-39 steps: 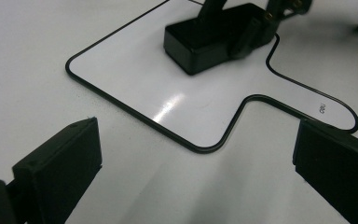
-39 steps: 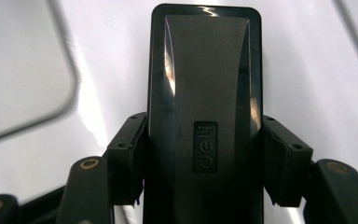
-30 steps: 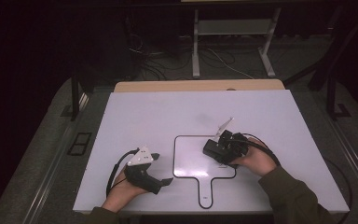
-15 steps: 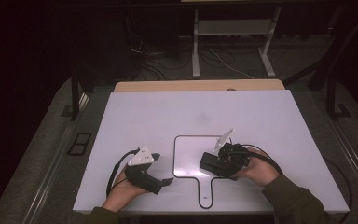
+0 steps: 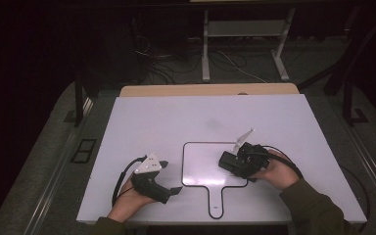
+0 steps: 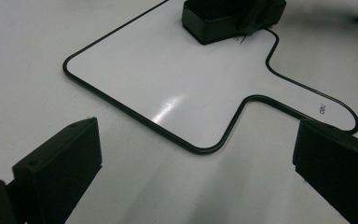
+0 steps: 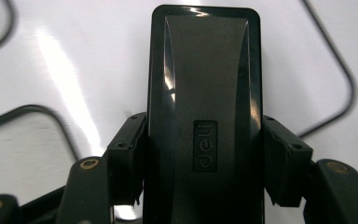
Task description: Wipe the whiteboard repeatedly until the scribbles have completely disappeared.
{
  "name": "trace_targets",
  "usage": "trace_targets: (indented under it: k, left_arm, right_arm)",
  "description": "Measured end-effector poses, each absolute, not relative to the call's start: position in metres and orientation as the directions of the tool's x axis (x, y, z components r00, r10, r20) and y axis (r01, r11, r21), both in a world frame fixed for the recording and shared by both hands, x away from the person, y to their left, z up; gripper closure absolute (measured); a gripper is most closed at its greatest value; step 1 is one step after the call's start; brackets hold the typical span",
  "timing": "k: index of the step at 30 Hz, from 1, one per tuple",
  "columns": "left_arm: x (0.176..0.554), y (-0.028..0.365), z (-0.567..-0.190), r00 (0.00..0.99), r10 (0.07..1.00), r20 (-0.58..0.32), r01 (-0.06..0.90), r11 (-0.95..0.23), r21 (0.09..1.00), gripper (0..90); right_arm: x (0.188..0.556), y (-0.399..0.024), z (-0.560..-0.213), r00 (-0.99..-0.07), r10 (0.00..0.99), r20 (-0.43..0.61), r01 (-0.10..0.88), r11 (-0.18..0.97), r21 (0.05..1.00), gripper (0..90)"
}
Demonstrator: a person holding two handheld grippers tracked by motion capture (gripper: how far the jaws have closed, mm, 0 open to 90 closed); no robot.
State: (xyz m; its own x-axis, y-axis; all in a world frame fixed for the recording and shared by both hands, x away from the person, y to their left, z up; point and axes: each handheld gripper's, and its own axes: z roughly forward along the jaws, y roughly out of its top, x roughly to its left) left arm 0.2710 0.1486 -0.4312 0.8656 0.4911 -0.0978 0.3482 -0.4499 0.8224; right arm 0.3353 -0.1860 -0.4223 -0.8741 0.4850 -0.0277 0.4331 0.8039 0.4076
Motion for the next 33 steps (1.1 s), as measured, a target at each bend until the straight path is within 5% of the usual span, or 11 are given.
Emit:
trace_targets:
  k: [19,27,33]
  left_arm:
    - [0.271,0.149,-0.431,0.863,0.495,-0.105,0.352,-0.437,0.828,0.0]
    - [0.271,0.15,-0.431,0.865,0.491,-0.098,0.346,-0.446,0.825,0.0]
    - [0.271,0.149,-0.431,0.863,0.495,-0.104,0.351,-0.438,0.827,0.0]
  right_arm:
    - [0.336,-0.188,-0.415,-0.856,0.511,-0.083,0.438,0.801,0.407,38.8]
    - [0.319,-0.169,-0.415,-0.907,0.417,-0.048,0.364,0.839,0.405,38.9]
    - [0.335,-0.184,-0.415,-0.855,0.511,-0.092,0.436,0.803,0.406,38.9]
